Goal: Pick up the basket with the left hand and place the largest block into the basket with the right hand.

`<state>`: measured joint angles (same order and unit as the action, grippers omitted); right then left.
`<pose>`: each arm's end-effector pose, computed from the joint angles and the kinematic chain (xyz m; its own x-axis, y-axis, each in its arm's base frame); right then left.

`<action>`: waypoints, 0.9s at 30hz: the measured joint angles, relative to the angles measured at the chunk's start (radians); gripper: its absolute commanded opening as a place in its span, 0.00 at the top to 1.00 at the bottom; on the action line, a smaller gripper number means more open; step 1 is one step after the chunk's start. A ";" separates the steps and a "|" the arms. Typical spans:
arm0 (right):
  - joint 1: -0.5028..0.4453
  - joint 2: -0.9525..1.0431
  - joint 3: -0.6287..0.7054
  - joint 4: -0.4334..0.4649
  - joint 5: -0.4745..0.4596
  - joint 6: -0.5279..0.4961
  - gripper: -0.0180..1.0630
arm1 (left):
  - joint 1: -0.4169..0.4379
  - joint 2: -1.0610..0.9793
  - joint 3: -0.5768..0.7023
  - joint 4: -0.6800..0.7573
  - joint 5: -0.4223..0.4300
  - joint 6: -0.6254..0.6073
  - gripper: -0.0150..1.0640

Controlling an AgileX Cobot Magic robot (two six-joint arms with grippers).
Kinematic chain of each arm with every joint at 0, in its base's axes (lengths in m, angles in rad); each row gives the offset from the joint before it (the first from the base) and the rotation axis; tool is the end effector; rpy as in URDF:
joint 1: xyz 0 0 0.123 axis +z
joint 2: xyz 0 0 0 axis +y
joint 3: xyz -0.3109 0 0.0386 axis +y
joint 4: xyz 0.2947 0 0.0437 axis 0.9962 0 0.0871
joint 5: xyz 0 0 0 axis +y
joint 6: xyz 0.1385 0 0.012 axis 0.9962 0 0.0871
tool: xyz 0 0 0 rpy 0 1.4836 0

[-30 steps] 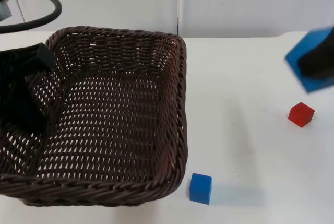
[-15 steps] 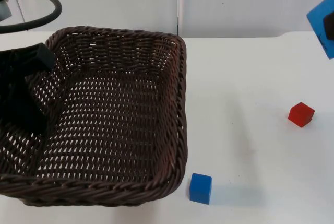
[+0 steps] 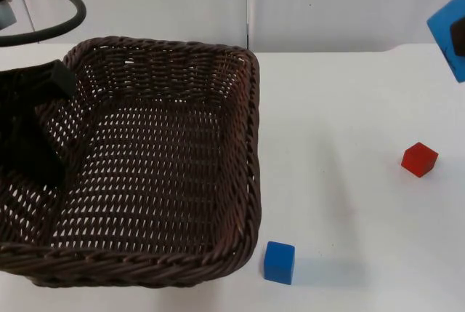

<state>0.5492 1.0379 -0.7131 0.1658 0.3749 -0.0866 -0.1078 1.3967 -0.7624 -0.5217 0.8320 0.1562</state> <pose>0.2365 0.1546 0.2784 -0.5242 -0.2414 -0.8167 -0.5290 0.8438 0.0901 0.2738 -0.0812 0.1716 -0.9796 -0.0918 -0.1788 -0.0122 0.9153 -0.4027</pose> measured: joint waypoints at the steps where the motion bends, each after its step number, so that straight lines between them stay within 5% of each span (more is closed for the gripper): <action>1: 0.000 0.000 0.000 0.000 0.000 0.000 0.98 | 0.000 0.000 0.000 0.000 0.000 0.000 0.99; 11: 0.000 0.044 -0.042 0.000 0.023 -0.053 0.98 | 0.000 0.000 0.000 0.000 -0.005 0.000 0.99; 27: 0.198 0.528 -0.588 -0.003 0.158 -0.141 0.98 | 0.000 0.000 0.000 0.000 -0.008 0.000 0.99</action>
<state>0.7474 1.5658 -1.3010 0.1625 0.5328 -0.2279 -0.1078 1.3967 -0.7624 -0.5217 0.8236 0.1562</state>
